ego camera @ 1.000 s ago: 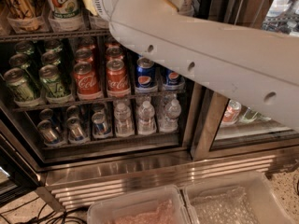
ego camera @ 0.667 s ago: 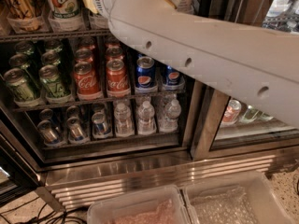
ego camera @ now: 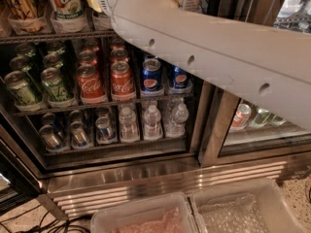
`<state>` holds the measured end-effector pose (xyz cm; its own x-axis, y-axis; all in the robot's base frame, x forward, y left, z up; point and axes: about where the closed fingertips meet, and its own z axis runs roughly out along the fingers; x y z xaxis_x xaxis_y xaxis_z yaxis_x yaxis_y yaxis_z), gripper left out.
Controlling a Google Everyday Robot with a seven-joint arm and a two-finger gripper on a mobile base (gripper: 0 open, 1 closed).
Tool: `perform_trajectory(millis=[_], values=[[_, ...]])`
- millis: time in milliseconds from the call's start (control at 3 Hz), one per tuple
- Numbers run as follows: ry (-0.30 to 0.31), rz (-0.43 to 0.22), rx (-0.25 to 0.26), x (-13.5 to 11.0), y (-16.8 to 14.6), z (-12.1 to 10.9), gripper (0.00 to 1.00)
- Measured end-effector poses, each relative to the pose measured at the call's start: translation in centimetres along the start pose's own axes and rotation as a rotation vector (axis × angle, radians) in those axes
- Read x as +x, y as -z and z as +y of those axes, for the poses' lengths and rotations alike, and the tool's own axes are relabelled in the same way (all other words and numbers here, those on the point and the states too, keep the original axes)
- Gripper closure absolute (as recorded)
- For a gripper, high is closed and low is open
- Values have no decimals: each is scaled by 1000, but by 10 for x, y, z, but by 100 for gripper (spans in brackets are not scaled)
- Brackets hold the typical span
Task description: Pick 7up can from top shelf of fridge
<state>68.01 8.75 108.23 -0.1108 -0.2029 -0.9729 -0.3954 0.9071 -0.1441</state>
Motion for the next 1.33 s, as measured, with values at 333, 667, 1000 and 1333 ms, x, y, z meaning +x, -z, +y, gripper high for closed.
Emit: perform_trajectory(millis=[333,667,1000,1333], values=[[1,2,3,0,-4,-1,37],[1,2,3,0,-4,-1,56],[1,2,3,0,-4,-1,79],[-7,6,-29,0,2,4,99]])
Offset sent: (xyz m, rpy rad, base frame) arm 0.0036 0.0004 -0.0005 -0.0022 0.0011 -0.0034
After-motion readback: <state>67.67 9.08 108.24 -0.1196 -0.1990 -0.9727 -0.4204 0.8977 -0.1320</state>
